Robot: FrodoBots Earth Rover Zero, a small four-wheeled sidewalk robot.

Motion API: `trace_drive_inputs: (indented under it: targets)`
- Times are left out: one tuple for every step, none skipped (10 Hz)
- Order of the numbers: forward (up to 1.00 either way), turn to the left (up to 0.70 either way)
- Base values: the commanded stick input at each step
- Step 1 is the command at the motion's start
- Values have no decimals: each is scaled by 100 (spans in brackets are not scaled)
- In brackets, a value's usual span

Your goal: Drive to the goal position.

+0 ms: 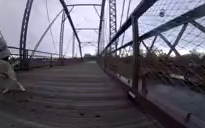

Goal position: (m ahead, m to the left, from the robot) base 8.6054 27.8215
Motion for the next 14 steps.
trace_drive_inputs:
  targets:
    - [0,0]
    - [0,0]
    - [0,0]
    - [0,0]
    - [41,0]
    - [92,0]
    - [100,0]
    - [100,0]
    - [100,0]
    - [100,0]
    - [100,0]
    - [100,0]
    - [100,0]
    - [100,0]
